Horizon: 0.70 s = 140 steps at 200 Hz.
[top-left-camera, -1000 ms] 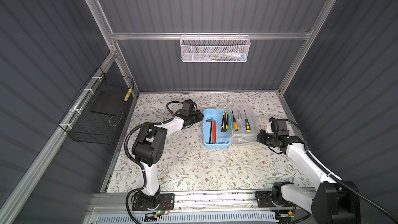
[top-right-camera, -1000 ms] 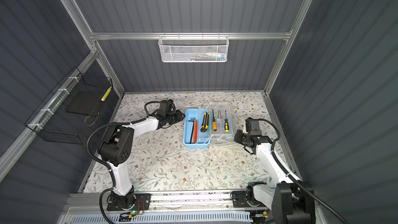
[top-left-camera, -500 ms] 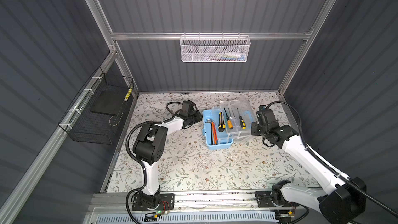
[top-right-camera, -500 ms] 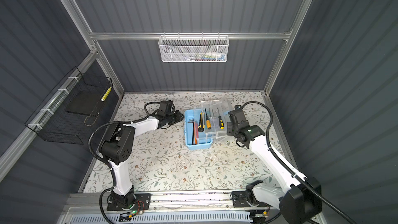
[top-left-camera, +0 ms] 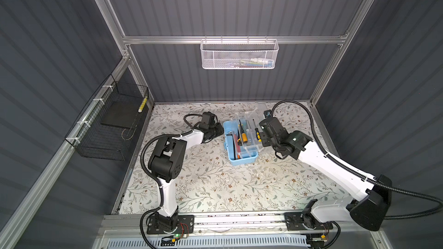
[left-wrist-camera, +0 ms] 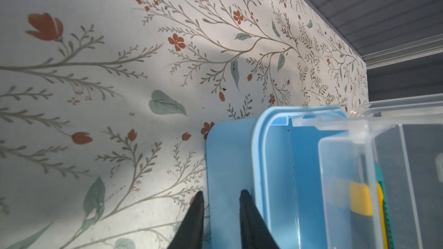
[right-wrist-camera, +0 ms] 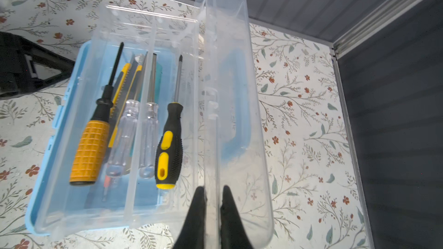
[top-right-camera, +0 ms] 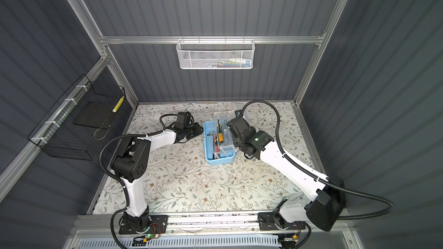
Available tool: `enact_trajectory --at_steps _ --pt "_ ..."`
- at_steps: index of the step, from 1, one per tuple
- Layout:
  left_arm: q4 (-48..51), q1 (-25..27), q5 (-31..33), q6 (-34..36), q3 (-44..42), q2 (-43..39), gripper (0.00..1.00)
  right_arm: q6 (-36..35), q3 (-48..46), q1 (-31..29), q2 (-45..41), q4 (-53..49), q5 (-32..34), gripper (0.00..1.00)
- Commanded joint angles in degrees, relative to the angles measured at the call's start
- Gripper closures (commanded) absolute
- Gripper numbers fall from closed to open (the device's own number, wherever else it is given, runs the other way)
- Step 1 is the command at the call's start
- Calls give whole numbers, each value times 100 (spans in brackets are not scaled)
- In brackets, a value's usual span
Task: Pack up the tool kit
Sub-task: 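Swing the clear lid over the box with the right gripper to close it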
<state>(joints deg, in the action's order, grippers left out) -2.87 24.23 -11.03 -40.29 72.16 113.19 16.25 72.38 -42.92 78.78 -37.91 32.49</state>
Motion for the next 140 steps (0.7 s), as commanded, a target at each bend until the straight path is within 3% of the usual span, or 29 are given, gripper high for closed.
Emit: enact_trajectory --at_steps 1,36,87,140 --pt "-347 90 -259 -59 26 43 72 19 417 -469 280 378 -504 100" --pt "-397 91 -242 -84 -29 34 72 79 717 -935 652 254 -399 99" --pt "-499 91 -226 -137 -149 -48 72 144 1033 -1346 990 179 -646 60" --pt "-405 89 194 -59 -478 -440 72 162 941 -1220 778 541 -1219 53"
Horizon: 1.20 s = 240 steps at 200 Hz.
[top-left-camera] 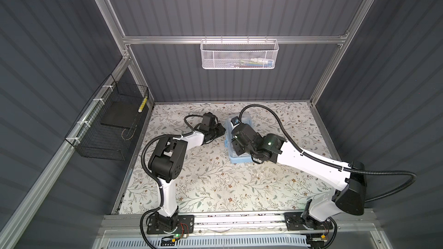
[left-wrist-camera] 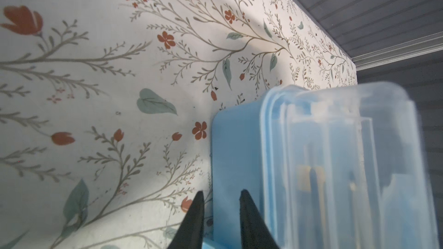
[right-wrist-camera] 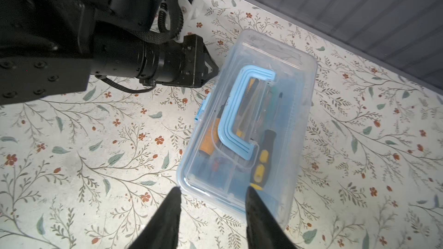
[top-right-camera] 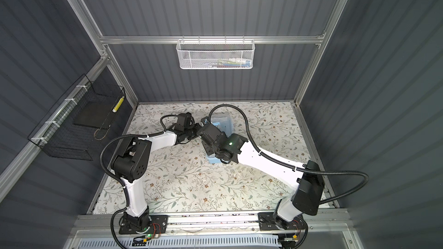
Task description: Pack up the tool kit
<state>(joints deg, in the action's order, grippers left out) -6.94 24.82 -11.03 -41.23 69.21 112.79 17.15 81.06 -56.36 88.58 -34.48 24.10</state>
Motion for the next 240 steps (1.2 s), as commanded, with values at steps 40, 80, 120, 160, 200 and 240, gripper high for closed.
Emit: enact_trajectory --at_steps 40,80,120,160,200,240 --pt "370 27 772 521 -483 -859 67 368 -443 1117 -575 716 -1705 47" --pt "99 32 1024 852 -1217 -1330 44 686 -816 2537 -584 1404 -3114 40" --pt "-557 32 666 786 -1846 -1472 43 737 -808 3147 -202 1619 -3435 40" --pt "-831 46 492 798 -2433 -1864 41 572 -492 3290 351 1776 -3720 38" --pt "-1281 96 437 923 -3114 -2024 33 491 105 3333 946 1978 -3743 36" --pt "-2023 341 537 1142 -3573 -1981 25 220 1132 3378 1907 1830 -3500 32"
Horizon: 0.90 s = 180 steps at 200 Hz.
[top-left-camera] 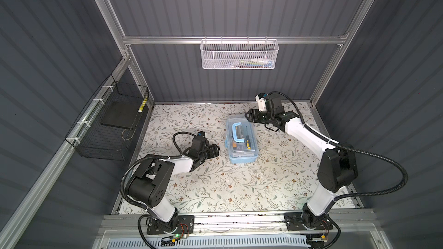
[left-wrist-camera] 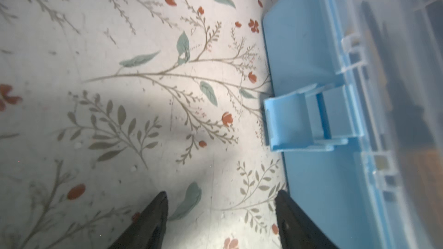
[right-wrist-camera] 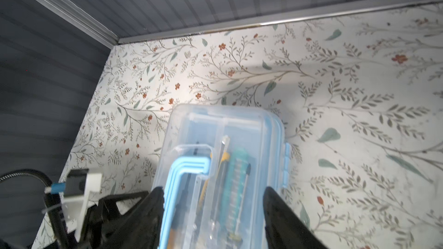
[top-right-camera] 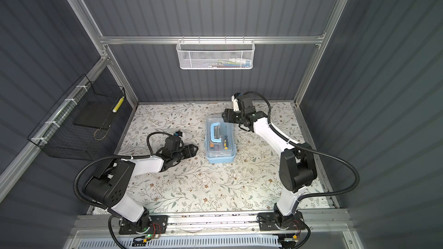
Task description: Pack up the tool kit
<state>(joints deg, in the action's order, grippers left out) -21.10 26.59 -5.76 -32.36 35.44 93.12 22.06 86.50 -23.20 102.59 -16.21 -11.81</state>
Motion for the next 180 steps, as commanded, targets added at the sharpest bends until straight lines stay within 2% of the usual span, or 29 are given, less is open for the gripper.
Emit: enact_trajectory --at_steps 1,14,56,95,180 --pt "-637 172 16 260 -200 -13 25 -281 623 66 542 -15 100 32" --pt "-884 277 109 316 -306 41 25 -371 1014 109 927 -162 117 32" --pt "-1315 560 378 509 -338 386 24 -332 1732 264 1701 -186 -454 33" --pt "-1258 799 764 700 -127 775 24 -470 1976 277 1896 -270 -677 34" --pt "-1345 917 1306 755 164 1452 25 -799 2377 246 2242 -711 -1314 36"
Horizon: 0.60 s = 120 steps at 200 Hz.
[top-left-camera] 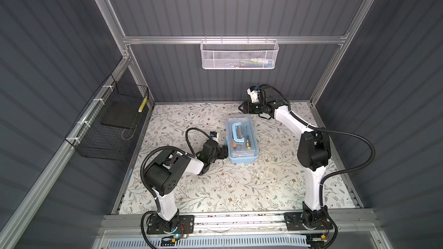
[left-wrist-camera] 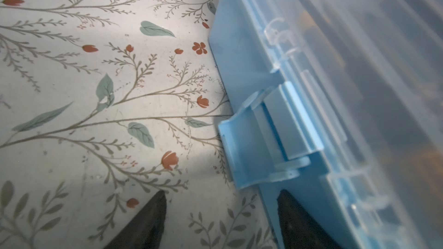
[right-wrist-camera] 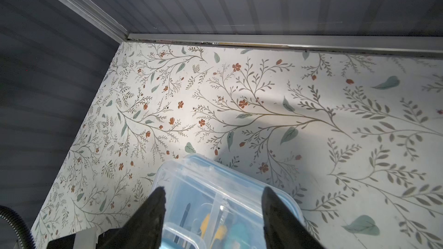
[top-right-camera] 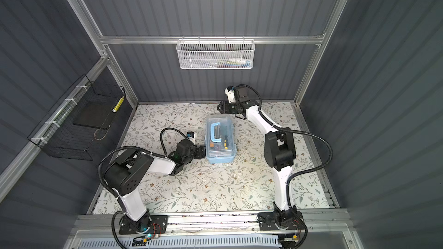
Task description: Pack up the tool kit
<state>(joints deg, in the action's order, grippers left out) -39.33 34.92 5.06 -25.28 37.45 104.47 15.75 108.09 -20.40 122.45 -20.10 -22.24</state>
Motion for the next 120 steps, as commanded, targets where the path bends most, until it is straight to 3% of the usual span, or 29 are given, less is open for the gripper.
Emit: enact_trajectory --at_steps 1,120 --pt "478 85 232 48 -37 323 25 -172 224 -34 263 -334 -272 36" --pt "477 103 895 48 33 381 23 -659 564 -480 622 -931 -51 38"
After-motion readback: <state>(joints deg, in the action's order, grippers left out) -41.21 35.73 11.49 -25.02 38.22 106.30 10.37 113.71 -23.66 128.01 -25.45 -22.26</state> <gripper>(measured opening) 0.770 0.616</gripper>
